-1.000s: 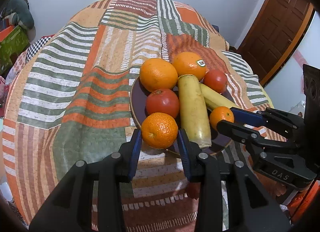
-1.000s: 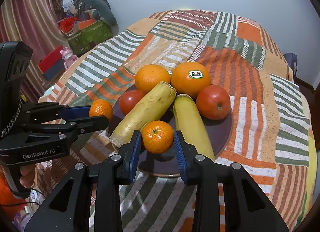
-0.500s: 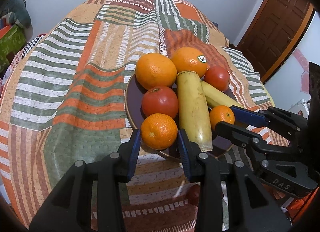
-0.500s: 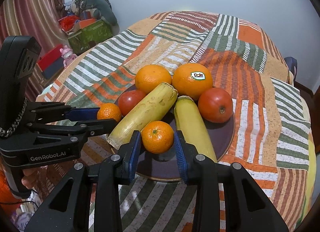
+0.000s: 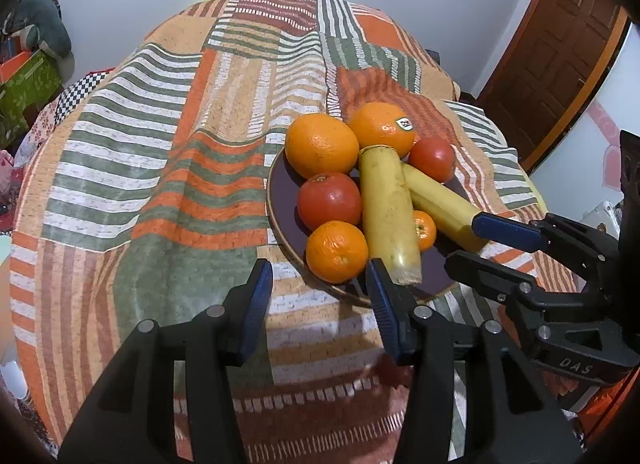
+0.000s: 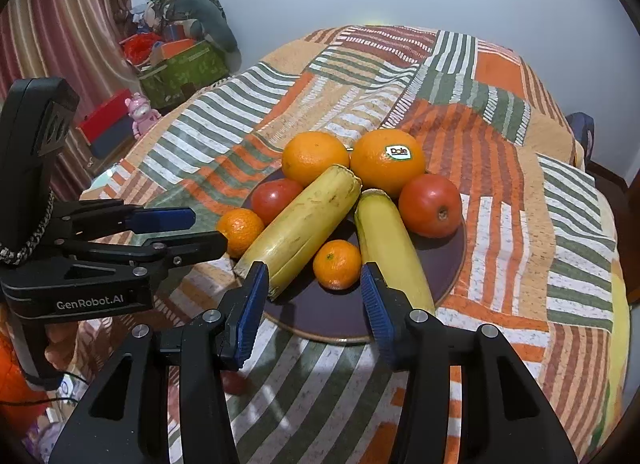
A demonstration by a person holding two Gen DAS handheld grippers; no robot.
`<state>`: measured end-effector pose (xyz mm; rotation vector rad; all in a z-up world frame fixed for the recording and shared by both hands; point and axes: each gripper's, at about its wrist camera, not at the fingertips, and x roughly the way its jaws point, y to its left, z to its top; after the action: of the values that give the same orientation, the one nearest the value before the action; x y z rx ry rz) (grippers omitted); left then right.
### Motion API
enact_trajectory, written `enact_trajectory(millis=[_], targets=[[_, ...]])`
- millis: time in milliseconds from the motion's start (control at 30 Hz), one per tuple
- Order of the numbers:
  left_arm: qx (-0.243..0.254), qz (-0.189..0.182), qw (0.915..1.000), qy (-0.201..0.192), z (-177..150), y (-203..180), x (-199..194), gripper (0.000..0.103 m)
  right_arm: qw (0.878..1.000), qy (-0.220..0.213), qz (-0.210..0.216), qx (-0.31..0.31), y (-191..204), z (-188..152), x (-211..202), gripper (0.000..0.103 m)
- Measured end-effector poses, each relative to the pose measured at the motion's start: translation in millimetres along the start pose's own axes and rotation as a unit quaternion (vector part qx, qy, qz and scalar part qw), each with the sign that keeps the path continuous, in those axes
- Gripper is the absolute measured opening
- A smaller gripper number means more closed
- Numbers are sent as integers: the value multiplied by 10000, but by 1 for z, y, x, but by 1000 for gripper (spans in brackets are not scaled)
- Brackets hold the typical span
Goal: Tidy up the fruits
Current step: 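Place the mandarin on the plate with the right gripper while the left gripper places its mandarin, then grasp a dark red grape with the right gripper while the left gripper grasps another grape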
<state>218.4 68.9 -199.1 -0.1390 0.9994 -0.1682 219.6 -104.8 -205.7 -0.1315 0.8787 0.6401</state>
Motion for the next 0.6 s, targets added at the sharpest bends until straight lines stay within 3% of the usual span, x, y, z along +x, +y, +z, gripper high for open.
enact_trajectory(millis=[300, 600], targets=[[93, 52, 9999, -73, -20, -3, -26, 48, 9996, 153, 240, 81, 15, -20, -8, 45], [-59, 21, 9999, 100, -46, -2, -32, 48, 9977, 514, 451, -5, 33, -42, 7, 42]])
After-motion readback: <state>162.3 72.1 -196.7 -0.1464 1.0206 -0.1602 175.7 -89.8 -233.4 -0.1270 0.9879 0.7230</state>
